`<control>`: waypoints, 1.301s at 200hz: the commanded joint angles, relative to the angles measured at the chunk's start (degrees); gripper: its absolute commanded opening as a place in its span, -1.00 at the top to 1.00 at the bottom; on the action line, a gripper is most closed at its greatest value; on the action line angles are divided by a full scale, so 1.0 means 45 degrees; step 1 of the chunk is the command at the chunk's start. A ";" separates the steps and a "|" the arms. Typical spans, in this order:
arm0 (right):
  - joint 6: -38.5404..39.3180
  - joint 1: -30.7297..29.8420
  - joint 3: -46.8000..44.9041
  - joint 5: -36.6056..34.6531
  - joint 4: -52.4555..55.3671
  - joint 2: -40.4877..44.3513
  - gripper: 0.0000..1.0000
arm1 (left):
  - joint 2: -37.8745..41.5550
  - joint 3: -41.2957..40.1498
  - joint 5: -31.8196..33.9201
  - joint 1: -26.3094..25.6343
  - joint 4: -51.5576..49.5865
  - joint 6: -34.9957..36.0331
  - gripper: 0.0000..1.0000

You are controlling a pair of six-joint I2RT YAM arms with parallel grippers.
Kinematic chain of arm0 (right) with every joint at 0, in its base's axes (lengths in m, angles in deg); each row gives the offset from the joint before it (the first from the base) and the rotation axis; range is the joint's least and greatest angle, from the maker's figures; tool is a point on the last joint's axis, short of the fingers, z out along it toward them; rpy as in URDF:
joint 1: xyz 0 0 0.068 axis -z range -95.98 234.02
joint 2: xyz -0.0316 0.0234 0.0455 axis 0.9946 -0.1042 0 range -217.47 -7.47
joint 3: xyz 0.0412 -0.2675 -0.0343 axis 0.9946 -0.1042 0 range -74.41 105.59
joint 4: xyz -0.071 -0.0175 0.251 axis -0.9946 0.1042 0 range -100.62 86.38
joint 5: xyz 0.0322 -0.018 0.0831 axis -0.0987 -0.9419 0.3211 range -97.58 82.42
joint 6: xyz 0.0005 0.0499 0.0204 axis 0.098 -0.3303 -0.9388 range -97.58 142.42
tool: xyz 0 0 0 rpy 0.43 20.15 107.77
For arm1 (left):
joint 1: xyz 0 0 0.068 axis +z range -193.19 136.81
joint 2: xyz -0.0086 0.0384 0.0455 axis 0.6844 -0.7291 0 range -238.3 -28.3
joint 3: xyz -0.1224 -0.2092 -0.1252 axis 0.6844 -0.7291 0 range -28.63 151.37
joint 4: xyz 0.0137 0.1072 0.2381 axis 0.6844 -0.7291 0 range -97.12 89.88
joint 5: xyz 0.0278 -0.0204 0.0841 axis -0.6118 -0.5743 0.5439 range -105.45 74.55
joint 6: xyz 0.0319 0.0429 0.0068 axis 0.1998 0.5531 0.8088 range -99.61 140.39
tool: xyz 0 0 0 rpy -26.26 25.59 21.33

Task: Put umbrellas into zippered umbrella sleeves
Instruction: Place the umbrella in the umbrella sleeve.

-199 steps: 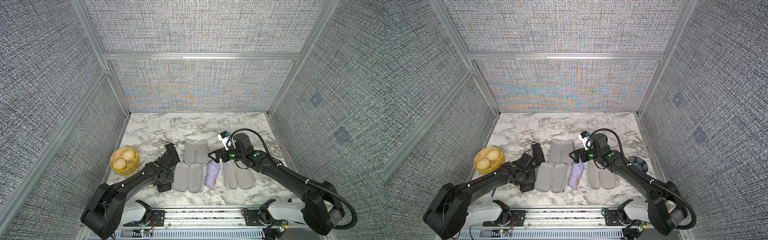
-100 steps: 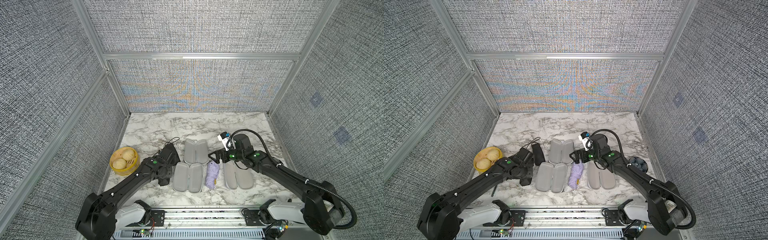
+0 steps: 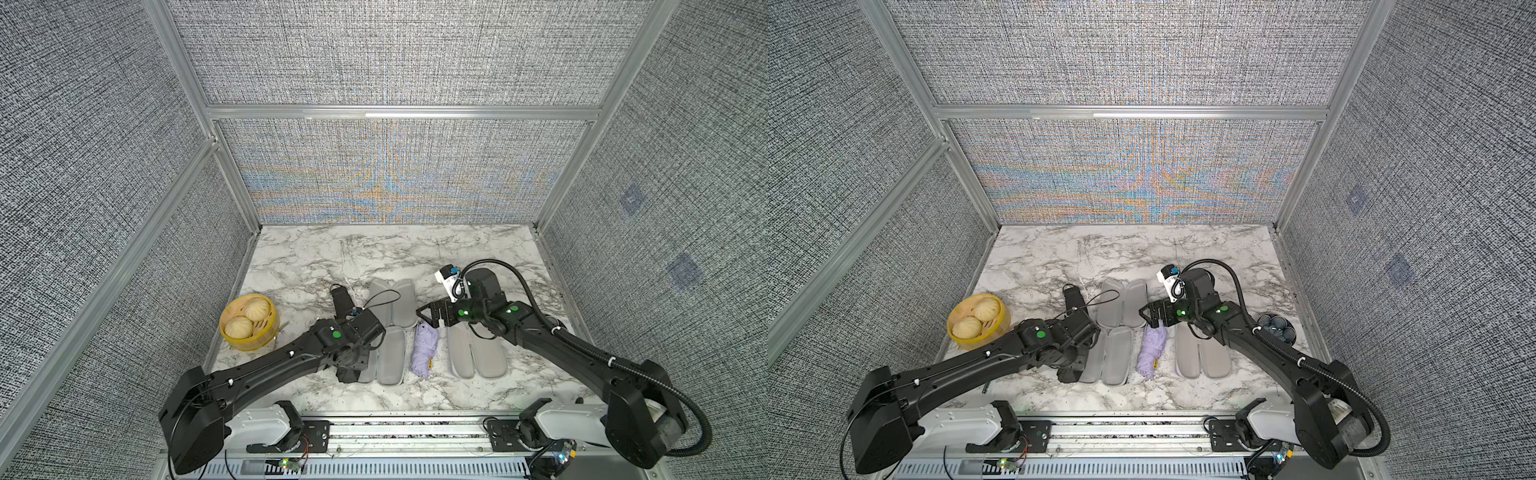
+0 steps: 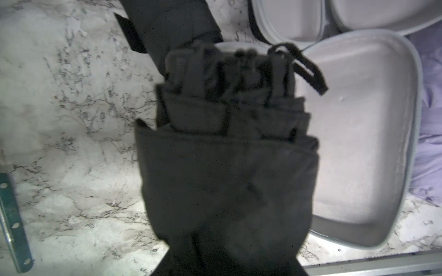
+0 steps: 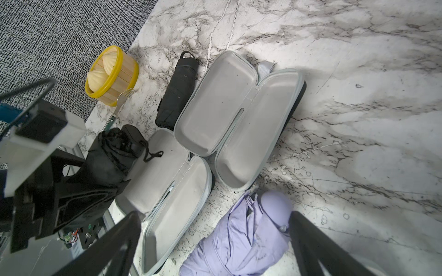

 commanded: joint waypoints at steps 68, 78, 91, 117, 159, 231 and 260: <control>0.0133 -0.0029 -0.0209 -0.0013 0.0152 0.0175 -0.98 | -0.3076 0.1352 0.0364 -0.0184 0.0235 0.0097 0.10; 0.0163 -0.0013 -0.0220 -0.0054 0.0207 0.0185 -0.98 | -0.3475 0.1507 0.0403 -0.0184 0.0096 0.0063 0.10; 0.0191 0.0010 -0.0222 -0.0104 0.0204 0.0194 -0.98 | -0.3793 0.1542 0.0749 -0.0184 -0.0148 -0.0118 0.10; 0.0194 0.0061 -0.0238 -0.0240 0.0216 0.0204 -0.98 | -0.3446 0.1302 0.0634 -0.0257 -0.0131 -0.0230 0.10; 0.0206 0.0084 -0.0161 -0.0210 0.0237 0.0041 -0.98 | -0.3229 0.1268 0.0926 -0.0436 -0.0331 -0.0396 0.09; 0.0211 0.0122 -0.0011 -0.0200 0.0383 -0.0164 -0.98 | -0.2872 0.1263 0.0953 -0.0614 -0.0303 -0.0274 0.12; 0.0174 0.0174 -0.0067 -0.0215 0.0408 -0.0080 -0.98 | -0.3807 0.1344 0.0999 -0.0614 -0.0434 -0.0262 0.12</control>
